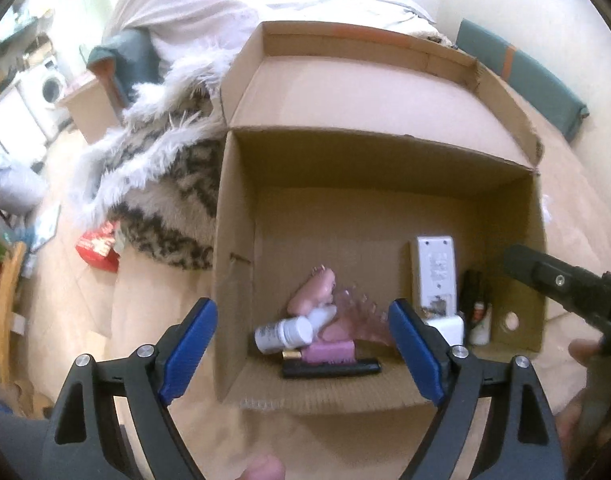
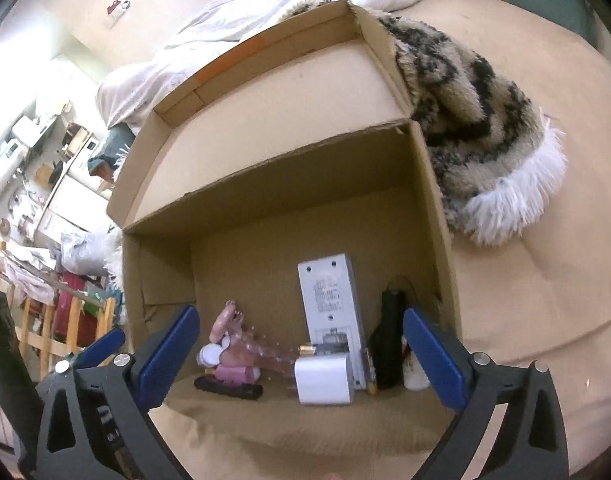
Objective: Organize rigid objects
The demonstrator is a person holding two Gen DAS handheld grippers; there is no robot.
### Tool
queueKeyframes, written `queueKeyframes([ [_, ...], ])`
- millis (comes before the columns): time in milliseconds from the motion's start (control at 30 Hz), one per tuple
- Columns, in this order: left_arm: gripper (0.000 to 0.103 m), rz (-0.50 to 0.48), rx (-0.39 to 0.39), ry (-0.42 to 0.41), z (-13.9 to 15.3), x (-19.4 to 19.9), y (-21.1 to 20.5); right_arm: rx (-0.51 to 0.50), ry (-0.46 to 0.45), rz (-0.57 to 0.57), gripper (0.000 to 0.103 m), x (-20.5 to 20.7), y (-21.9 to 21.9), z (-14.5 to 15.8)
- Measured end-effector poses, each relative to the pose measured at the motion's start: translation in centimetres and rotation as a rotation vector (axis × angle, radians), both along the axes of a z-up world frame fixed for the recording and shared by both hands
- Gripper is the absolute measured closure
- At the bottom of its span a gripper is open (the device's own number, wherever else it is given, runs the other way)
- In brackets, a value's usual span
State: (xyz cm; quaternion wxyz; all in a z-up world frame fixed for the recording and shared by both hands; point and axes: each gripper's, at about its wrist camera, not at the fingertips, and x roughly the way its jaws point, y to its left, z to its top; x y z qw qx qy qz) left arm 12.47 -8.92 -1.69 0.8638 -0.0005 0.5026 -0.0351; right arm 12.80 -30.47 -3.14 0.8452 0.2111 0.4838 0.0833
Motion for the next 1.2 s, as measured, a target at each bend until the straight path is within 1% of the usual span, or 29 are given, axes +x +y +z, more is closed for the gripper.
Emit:
queueKeyframes([
  [67,0.017,0.006,-0.024,0.012,0.4,-0.7,0.7,-0.011,-0.008,0.000,0.000,-0.8,0.0,0.4],
  [167,0.017,0.021,-0.031,0.013,1.4,-1.8,1.7,-0.018,-0.051,-0.024,0.000,-2.6,-0.2,1.7],
  [200,0.017,0.024,-0.037,0.010,1.8,-2.2,2.0,-0.026,-0.057,-0.016,0.000,-3.1,0.0,2.1],
  [300,0.017,0.020,-0.086,0.017,2.7,-3.1,2.8,-0.064,-0.082,0.007,0.000,-4.6,0.6,3.3],
  [367,0.017,0.018,-0.102,0.015,3.1,-3.7,3.1,-0.082,-0.103,0.022,0.000,-5.5,0.9,4.0],
  [433,0.017,0.014,-0.098,-0.007,3.6,-4.4,3.4,-0.111,-0.142,0.042,0.000,-6.5,1.3,4.8],
  [533,0.015,0.007,-0.079,-0.068,4.1,-5.5,3.7,-0.188,-0.211,0.068,0.000,-7.9,2.4,5.3],
  [600,0.004,0.004,-0.093,-0.130,4.1,-6.3,3.9,-0.232,-0.263,0.069,0.000,-9.0,2.9,4.9],
  [633,0.001,0.011,-0.101,-0.180,4.0,-6.8,4.0,-0.260,-0.272,0.065,0.000,-9.3,3.2,4.6],
  [667,0.000,0.019,-0.089,-0.209,4.1,-7.0,4.0,-0.278,-0.261,0.066,0.000,-9.2,3.5,4.4],
  [767,0.000,0.019,-0.046,-0.234,4.1,-6.4,3.4,-0.229,-0.264,0.059,0.000,-9.1,3.8,4.1],
  [800,0.000,0.017,-0.033,-0.237,4.0,-6.3,3.2,-0.243,-0.263,0.057,0.000,-9.0,4.0,4.0],
  [833,0.000,0.017,-0.022,-0.230,3.8,-6.1,3.1,-0.257,-0.268,0.056,0.000,-8.9,4.1,4.0],
  [933,0.000,0.024,-0.032,-0.189,3.1,-5.8,3.2,-0.269,-0.279,0.048,0.000,-8.6,4.1,4.1],
  [1100,0.000,0.028,0.003,-0.207,3.2,-6.0,3.2,-0.261,-0.262,0.024,0.000,-8.3,3.5,3.8],
  [1200,0.000,0.019,0.004,-0.203,3.1,-6.1,3.1,-0.256,-0.261,0.017,0.000,-8.2,3.3,3.8],
])
